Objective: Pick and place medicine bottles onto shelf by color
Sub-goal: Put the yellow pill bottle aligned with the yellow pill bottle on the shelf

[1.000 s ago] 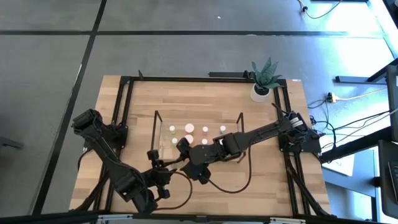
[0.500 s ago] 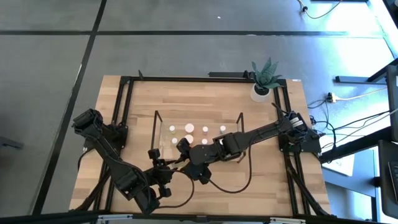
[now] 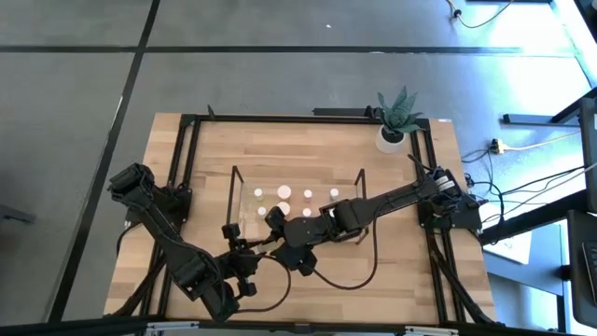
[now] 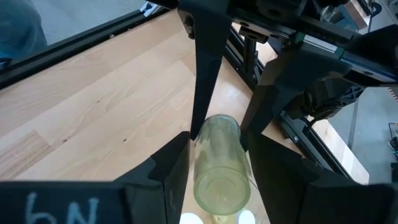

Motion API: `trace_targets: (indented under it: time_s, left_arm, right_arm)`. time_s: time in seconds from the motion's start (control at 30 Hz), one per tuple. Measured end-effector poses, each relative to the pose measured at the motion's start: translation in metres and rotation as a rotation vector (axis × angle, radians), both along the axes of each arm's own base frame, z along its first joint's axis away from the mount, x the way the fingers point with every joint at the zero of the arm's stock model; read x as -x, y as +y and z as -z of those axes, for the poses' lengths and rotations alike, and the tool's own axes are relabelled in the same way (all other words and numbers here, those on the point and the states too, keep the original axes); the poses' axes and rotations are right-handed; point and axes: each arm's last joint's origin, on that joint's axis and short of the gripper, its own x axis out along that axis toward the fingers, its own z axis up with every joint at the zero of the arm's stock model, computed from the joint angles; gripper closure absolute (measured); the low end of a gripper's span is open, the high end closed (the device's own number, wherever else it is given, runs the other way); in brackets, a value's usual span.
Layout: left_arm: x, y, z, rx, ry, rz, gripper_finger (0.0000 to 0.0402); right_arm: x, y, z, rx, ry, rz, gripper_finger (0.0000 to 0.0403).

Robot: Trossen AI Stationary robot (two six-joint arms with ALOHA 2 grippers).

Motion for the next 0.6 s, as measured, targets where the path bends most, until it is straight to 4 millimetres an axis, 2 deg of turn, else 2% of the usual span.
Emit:
trace_targets:
  time_s: [0.13, 0.43, 0.6]
  left_arm:
    - [0.0000, 0.0000, 0.0000, 0.000, 0.000, 0.000, 0.0301]
    - [0.0000, 0.0000, 0.0000, 0.000, 0.000, 0.000, 0.0301]
    - [0.0000, 0.0000, 0.0000, 0.000, 0.000, 0.000, 0.0301]
  right_arm:
    - [0.0000, 0.0000, 0.0000, 0.000, 0.000, 0.000, 0.0243]
    - [0.0000, -0.0001, 0.0000, 0.010, -0.002, -0.005, 0.0290]
    - [0.0000, -0.0001, 0.0001, 0.011, -0.002, -0.004, 0.0293]
